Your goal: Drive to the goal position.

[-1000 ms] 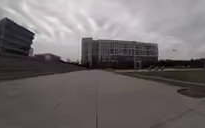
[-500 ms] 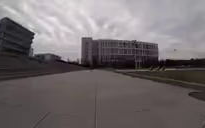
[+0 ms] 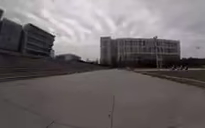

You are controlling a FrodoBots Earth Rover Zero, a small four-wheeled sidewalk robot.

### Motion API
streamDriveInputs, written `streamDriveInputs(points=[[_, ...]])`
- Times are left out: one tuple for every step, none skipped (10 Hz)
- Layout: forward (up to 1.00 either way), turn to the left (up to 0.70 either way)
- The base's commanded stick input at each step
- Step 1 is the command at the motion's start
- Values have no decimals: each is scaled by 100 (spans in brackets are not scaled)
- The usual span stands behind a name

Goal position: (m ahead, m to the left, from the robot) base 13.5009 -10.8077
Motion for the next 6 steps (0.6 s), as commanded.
streamDriveInputs(points=[[70, 35], [70, 35], [70, 35], [70, 35], [70, 35], [70, 35]])
